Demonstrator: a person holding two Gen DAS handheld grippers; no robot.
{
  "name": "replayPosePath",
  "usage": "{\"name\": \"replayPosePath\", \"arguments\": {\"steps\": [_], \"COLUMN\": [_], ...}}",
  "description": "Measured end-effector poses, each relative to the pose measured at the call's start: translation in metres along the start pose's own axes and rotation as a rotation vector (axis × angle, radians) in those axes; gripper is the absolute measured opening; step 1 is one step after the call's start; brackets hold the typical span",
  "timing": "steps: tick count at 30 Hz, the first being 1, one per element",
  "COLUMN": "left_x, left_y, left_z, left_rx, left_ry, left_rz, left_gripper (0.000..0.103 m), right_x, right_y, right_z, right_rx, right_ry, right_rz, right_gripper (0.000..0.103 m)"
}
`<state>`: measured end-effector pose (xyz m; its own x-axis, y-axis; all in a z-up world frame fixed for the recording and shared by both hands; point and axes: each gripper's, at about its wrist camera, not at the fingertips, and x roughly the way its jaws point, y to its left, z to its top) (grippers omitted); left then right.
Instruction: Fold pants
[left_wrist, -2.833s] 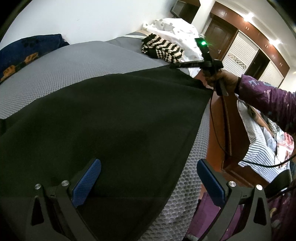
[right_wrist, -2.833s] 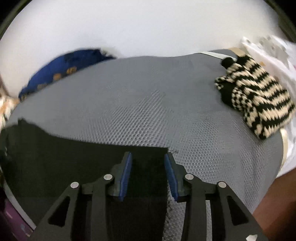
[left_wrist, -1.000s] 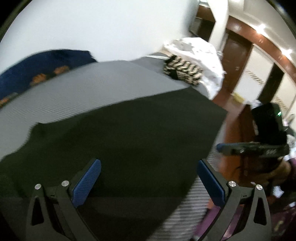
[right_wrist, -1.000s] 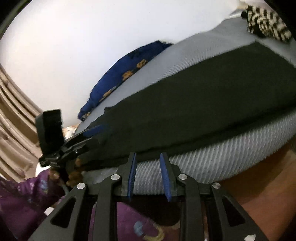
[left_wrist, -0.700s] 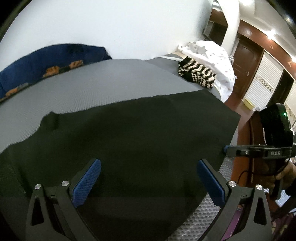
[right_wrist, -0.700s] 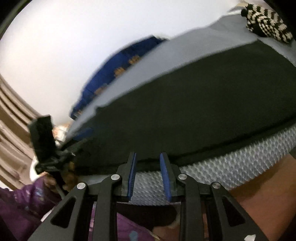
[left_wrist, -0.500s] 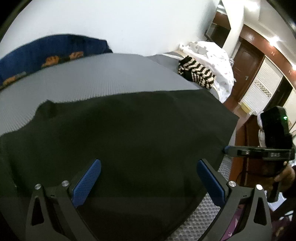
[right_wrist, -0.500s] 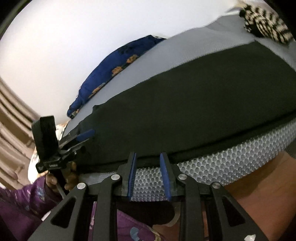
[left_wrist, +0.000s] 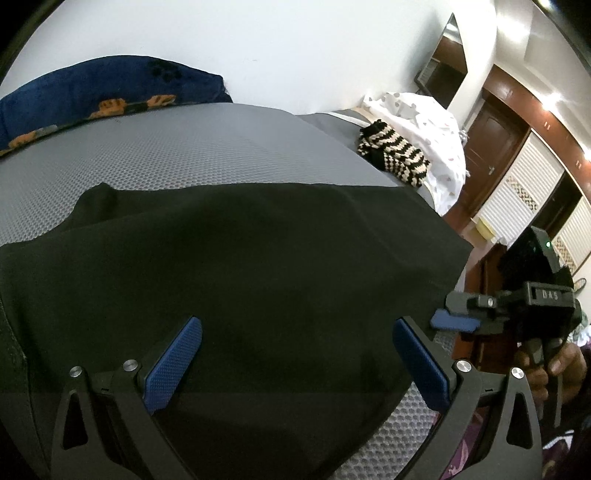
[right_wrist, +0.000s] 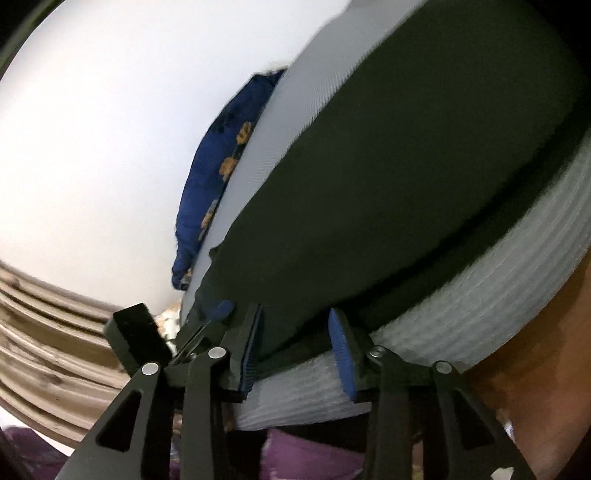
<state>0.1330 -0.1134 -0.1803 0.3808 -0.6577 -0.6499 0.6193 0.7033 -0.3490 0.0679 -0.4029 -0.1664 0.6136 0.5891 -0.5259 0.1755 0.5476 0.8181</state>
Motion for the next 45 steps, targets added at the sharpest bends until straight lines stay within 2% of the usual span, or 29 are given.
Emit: {"name": "replayPosePath", "arguments": {"steps": [4,7,8,10,11,15,20,25,29,31,33,36,37,38,40,42,43,45], "left_x": [0.0,-0.001,-0.001,-0.001,-0.001,-0.003,-0.021,-0.03,-0.027,-0.028,-0.029,-0.024,-0.025,-0.026,-0.028,-0.037,-0.041,-0.055], "left_y": [0.006,0.009,0.009,0.009,0.009,0.009,0.008,0.015,0.024,0.031,0.04,0.049,0.05,0.05,0.048,0.046,0.045,0.042], "left_z": [0.001,0.001,0.001,0.002,0.002,0.003,0.004,-0.002,-0.009,-0.009,-0.008,-0.005,-0.005,-0.005,-0.005,-0.003,0.0,0.009], "left_rx": [-0.02,-0.029,-0.03,-0.031,-0.032,-0.026,-0.007,0.0,-0.025,-0.065,-0.098,-0.118,-0.117,-0.119,-0.125,-0.171,-0.187,-0.195], "left_ry": [-0.004,-0.008,-0.009,-0.009,-0.009,-0.014,-0.063,-0.06,-0.036,-0.047,-0.053,-0.016,-0.022,-0.017,0.004,0.015,0.004,-0.052], "left_rz": [-0.022,-0.032,-0.033,-0.033,-0.033,-0.013,0.03,0.05,0.078,0.08,0.089,0.123,0.125,0.126,0.111,0.037,0.02,0.014], "left_gripper": [0.102,0.102,0.102,0.102,0.102,0.102,0.102,0.102,0.102,0.102,0.102,0.102,0.102,0.102,0.102,0.102,0.102,0.102], "right_x": [0.0,0.001,0.002,0.006,0.009,0.008,-0.007,-0.011,-0.001,-0.003,-0.004,-0.011,-0.017,-0.022,-0.035,-0.042,-0.041,-0.027], "right_y": [0.0,-0.012,-0.012,-0.007,-0.006,-0.005,-0.001,-0.007,-0.02,-0.02,-0.02,-0.011,-0.009,-0.005,0.018,0.05,0.066,0.081], "right_z": [-0.004,-0.003,-0.004,-0.004,-0.003,-0.002,-0.004,-0.008,-0.001,0.001,0.003,0.003,0.002,0.001,0.003,0.011,0.019,0.033], "right_rx": [0.044,0.162,0.18,0.162,0.154,0.154,0.134,0.141,0.196,0.197,0.204,0.128,0.109,0.084,-0.077,-0.267,-0.363,-0.47], "right_ry": [-0.046,-0.111,-0.127,-0.108,-0.091,-0.08,-0.07,-0.053,-0.036,-0.039,-0.035,0.023,0.051,0.08,0.117,0.087,0.067,0.064], "right_rz": [0.002,0.018,0.007,-0.046,-0.073,-0.071,-0.048,-0.077,-0.022,-0.013,0.031,-0.015,-0.037,-0.061,-0.072,-0.108,-0.108,-0.143], "right_gripper": [0.037,0.033,0.029,0.005,0.004,0.003,0.003,0.003,0.005,0.016,0.024,0.024,0.03,0.03,0.029,0.029,0.029,0.033]}}
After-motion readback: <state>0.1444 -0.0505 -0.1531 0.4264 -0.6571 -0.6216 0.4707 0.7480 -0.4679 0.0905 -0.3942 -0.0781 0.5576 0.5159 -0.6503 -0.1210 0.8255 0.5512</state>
